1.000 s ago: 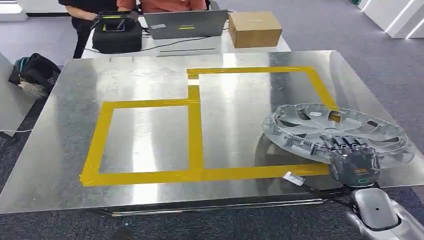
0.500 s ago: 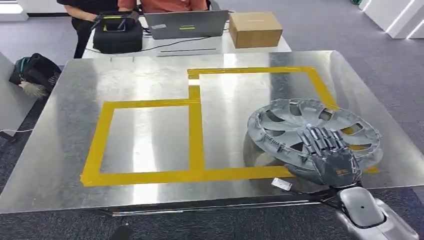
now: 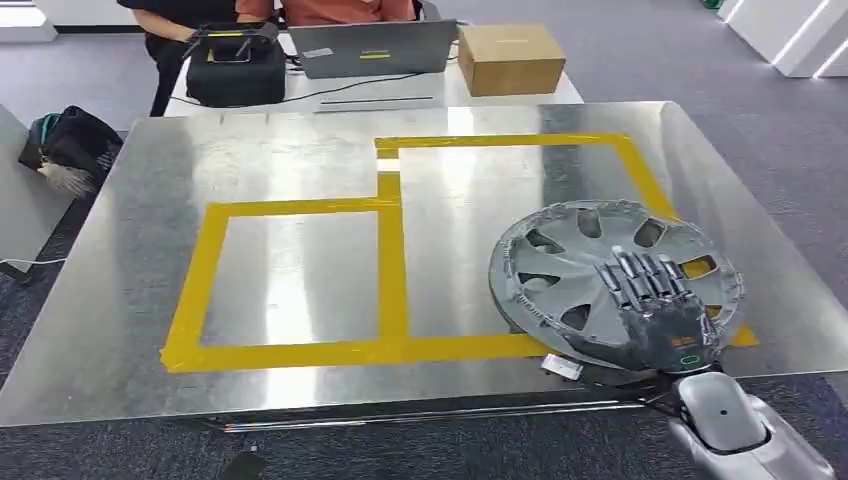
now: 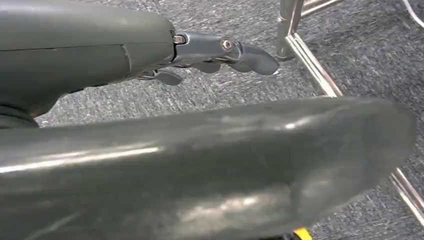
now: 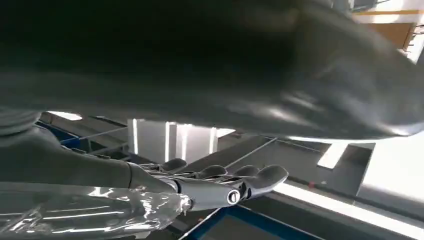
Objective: Take the parts from the cabinet and place them on the table.
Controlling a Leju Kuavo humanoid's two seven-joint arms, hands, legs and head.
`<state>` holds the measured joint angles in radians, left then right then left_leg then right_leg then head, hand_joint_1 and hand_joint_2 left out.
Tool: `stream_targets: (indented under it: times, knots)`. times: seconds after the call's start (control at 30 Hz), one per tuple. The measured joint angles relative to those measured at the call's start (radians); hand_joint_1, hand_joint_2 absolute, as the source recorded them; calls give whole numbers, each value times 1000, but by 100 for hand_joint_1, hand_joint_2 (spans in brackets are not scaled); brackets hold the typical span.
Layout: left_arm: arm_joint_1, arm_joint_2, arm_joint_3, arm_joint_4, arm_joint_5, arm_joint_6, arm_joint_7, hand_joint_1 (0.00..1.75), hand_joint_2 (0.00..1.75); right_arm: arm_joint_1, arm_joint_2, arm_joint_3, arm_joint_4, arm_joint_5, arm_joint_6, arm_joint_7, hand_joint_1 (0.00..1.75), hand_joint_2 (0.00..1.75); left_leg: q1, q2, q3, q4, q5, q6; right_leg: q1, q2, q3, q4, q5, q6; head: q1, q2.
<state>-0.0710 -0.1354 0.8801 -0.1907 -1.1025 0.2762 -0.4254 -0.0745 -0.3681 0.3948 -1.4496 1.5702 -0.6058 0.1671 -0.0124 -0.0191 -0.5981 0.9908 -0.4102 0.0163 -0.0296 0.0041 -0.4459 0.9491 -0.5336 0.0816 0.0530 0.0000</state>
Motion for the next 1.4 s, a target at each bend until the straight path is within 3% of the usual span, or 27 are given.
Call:
stream_targets:
  times: [0.37,0.5,0.6,0.63,0.67,0.7,0.77,0.8,0.83,0.87,0.93,0.97,1.0,1.07,1.1,1.13,1.17,1.2,1.27,1.3,1.33,1.37,1.4]
  knots:
    - [0,-1,-5,0,-10,13,0,0,0,11,21,-27,0,-6,3,-26,0,0,0,0,0,0,0,0,0,0,0,0,0,0,0,0]
    - [0,0,-5,0,-7,10,-1,0,0,19,28,-32,0,-8,3,-28,0,0,-5,0,-1,5,-6,7,-4,0,2,-5,1,4,0,0]
    - [0,2,-5,0,-2,8,-6,0,0,23,30,-35,-1,-8,3,-30,0,0,-9,0,0,3,-3,16,-9,1,9,-12,7,17,-1,0]
    - [-1,2,-5,0,-2,8,-6,0,0,26,30,-36,-4,-8,3,-31,0,0,-1,1,6,-11,4,23,-9,1,12,-10,-3,19,0,0]
    - [-1,1,-4,0,-2,8,-7,0,0,27,30,-38,-6,-9,3,-34,0,0,-1,3,8,-13,6,26,-7,0,-1,16,-26,15,2,0]
    - [-2,2,-4,0,-2,8,-7,0,0,27,30,-42,-7,-9,5,-37,0,0,-1,3,7,-13,5,28,-4,0,-33,90,-69,12,5,0]
    - [-2,1,-4,0,-2,9,-7,0,0,34,30,-47,-8,-10,6,-39,0,0,-4,3,6,-13,5,29,0,1,-126,273,-143,9,5,0]
    - [-2,1,-4,0,-2,10,-7,0,0,40,30,-48,-8,-10,7,-42,0,0,-6,3,5,-13,5,29,2,1,-161,334,-156,9,6,0]
    - [-1,1,-4,0,-3,10,-7,0,0,45,30,-49,-8,-10,8,-42,0,0,-7,3,6,-13,6,29,2,1,-174,345,-140,7,6,0]
    - [-1,1,-4,0,-3,11,-7,0,0,47,30,-50,-8,-10,8,-42,0,0,-8,2,6,-12,6,29,2,1,-166,313,-102,5,6,0]
    - [-1,1,-4,0,-3,12,-7,0,0,46,30,-53,-10,-10,8,-43,0,0,-7,2,6,-8,7,26,2,0,-93,133,7,1,6,0]
    - [-2,0,-4,0,-3,13,-7,0,0,46,30,-55,-11,-10,8,-43,0,0,-7,1,4,-4,7,21,1,1,-59,55,25,0,6,0]
    - [-3,1,-4,0,-5,14,-7,0,0,45,31,-56,-11,-10,9,-44,0,0,-12,-1,-3,0,10,14,6,4,-45,50,30,-3,5,0]
    - [-2,1,-4,0,-6,14,-8,0,0,48,31,-58,-12,-10,10,-45,0,0,-10,-1,-7,1,22,-1,9,5,-59,53,34,-9,5,0]
    - [-1,1,-4,0,-6,15,-8,0,0,48,31,-58,-12,-10,10,-45,0,0,-8,-2,-9,-1,27,-8,11,6,-65,56,38,-16,3,0]
    - [-1,3,-4,-1,-7,15,-8,0,0,48,31,-58,-13,-10,10,-45,0,0,-9,-2,-14,0,28,-14,5,3,-73,50,47,-30,5,0]
    - [-1,4,-4,-1,-7,16,-8,0,0,46,31,-58,-15,-10,10,-45,0,0,-7,2,-23,13,1,-22,3,1,-78,49,55,-39,3,0]
    - [-1,4,-4,-1,-7,16,-8,0,0,46,31,-58,-16,-10,10,-45,0,0,-4,3,-42,63,-50,-30,2,-1,-87,49,62,-47,-3,0]
    - [-2,3,-4,-1,-7,16,-8,0,0,48,31,-58,-17,-10,10,-45,0,0,5,4,-101,227,-150,-43,2,-4,-109,50,78,-49,-5,0]
    - [-2,3,-4,-1,-8,16,-8,0,0,48,31,-58,-17,-10,10,-45,0,0,9,4,-119,290,-174,-47,2,-6,-120,50,86,-48,-6,0]
    - [-2,3,-4,-1,-8,16,-8,0,0,48,31,-58,-17,-10,10,-45,0,0,13,5,-118,312,-173,-50,1,-7,-130,51,93,-46,-6,0]
    - [-2,3,-4,-1,-8,16,-8,0,0,49,31,-58,-17,-10,10,-45,0,0,16,7,-97,292,-150,-53,0,-8,-139,51,100,-43,-6,0]
    - [-3,3,-4,-1,-8,16,-8,0,0,49,31,-58,-17,-10,10,-45,0,0,20,8,-56,236,-115,-55,-2,-8,-147,51,107,-38,-6,0]
